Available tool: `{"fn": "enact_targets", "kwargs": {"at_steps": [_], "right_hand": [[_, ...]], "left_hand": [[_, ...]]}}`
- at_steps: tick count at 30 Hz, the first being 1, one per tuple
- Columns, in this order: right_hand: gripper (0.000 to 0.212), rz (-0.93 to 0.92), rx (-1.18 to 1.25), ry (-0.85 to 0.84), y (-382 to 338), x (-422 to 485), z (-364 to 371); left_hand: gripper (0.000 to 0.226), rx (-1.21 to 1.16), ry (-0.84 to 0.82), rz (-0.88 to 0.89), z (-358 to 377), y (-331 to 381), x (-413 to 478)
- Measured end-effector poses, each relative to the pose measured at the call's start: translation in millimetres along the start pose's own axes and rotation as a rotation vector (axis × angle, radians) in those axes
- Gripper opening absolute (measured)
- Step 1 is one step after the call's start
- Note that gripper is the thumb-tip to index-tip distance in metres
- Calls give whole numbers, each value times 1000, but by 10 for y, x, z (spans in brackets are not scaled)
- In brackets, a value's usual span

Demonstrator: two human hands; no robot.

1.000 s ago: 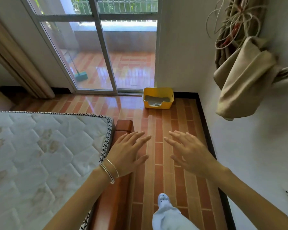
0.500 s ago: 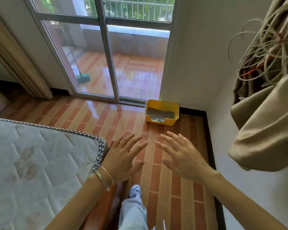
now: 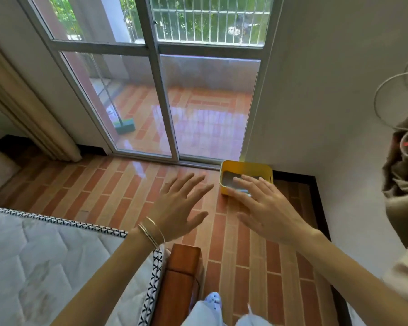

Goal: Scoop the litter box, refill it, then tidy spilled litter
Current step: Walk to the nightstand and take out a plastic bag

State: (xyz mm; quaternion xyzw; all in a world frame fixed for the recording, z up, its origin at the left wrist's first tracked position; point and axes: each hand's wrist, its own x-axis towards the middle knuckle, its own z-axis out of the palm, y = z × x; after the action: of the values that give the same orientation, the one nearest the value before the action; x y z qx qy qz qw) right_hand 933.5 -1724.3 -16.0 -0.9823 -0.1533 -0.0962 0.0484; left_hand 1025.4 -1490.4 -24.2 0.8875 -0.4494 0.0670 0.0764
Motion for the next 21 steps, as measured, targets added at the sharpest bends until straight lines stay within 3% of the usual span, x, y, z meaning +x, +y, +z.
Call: {"fn": "enact_targets", "kwargs": {"at_steps": [14,21], "right_hand": [[53,-151,52,-197,621,1129,731],[54,-329,32,-268,1326,2177,838]], "left_hand": [[61,-45,-120,-230,623,-727,369],[58,-24,-59,-412,694,-1200,1109]]}}
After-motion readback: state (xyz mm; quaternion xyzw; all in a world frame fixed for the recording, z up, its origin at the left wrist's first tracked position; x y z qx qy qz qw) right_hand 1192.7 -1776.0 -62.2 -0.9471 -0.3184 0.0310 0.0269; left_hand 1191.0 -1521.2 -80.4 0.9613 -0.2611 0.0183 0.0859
